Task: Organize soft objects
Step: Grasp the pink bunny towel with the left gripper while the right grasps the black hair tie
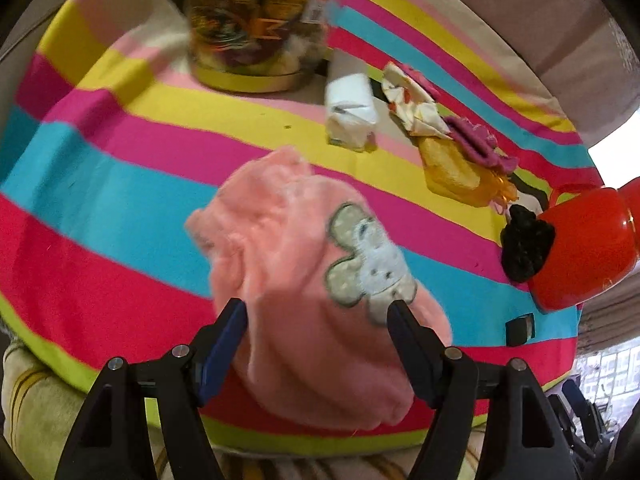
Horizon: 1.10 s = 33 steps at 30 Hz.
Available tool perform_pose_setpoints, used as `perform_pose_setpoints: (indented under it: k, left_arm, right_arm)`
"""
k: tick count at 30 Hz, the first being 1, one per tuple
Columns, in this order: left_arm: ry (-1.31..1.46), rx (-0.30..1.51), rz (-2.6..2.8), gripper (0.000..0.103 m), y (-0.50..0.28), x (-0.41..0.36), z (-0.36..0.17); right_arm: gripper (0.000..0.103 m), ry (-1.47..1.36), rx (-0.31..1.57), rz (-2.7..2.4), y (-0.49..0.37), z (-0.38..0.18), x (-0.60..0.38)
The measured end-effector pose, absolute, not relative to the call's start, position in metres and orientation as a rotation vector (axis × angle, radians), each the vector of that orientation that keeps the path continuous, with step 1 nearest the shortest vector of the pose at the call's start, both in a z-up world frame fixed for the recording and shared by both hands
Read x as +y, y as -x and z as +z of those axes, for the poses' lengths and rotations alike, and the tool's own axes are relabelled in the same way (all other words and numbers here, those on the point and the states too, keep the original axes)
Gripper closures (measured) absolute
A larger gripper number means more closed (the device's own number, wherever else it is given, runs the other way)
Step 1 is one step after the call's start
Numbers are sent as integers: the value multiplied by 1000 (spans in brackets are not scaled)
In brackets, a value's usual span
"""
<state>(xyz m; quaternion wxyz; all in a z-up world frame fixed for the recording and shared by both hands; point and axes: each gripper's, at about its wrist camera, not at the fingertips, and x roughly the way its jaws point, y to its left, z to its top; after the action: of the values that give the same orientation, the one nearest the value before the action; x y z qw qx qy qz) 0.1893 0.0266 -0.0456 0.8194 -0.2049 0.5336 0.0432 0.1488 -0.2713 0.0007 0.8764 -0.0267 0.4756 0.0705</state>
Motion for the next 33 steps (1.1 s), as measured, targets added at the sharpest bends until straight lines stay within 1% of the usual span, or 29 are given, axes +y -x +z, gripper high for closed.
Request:
perform_pose_setpoints:
  k: [1,2,7,8,9,11,12,14,17,19,27,28,29,30,31,33]
  left_arm:
    - [427,1136,95,25,-193,23,-46]
    - [415,1134,96,24,-198,19,-45]
    - [306,1140,92,25,-216,-3,-46]
    - [271,1138,82,33,-219,-10,-46]
    - [248,1138,85,35,-221,-14,-46]
    - [217,1124,88,49,-222,-19,-45]
    - [208,1115,84,52,-220,-21,-45]
    - [207,1098,73,72,-218,-21,-44]
    - [220,1059,33,87,-211,-24,-41]
    - [229,1033,2,91,-208,-26,-38]
    - [218,904,-87,92,-195,-38,-19]
    - [215,896,-88,92,-194,-38,-18]
    - [215,888,-90,92,-194,-38,-18]
    - [218,882,-93,92,-197,-38,-18]
    - [222,876,-96,92,-196,-38,-17]
    - [227,869,-103,92,-194,-36,-16]
  right_arm:
    - [31,56,994,146,-152,0,-270]
    - [31,57,996,147,-155,-1,-269]
    - [27,64,1001,166,-173,-5,-260]
    - [27,64,1003,169,-177,-7,-259]
    - [27,64,1008,171,-181,-9,-257]
    - [26,60,1020,177,-189,-13,-254]
    - [26,54,1029,182,-194,-16,-253]
    - [26,48,1040,184,-201,-19,-251]
    - [26,49,1050,191,-211,-24,-246]
    - [26,56,1060,195,-216,-28,-242]
    - [26,45,1103,196,-229,-43,-238]
    - [30,40,1108,200,-229,-45,-238]
    - [38,33,1118,204,-230,-47,-239]
    - [40,33,1110,197,-229,-47,-239]
    - [46,30,1107,197,-229,-47,-240]
    - [48,21,1103,200,-228,-47,-241]
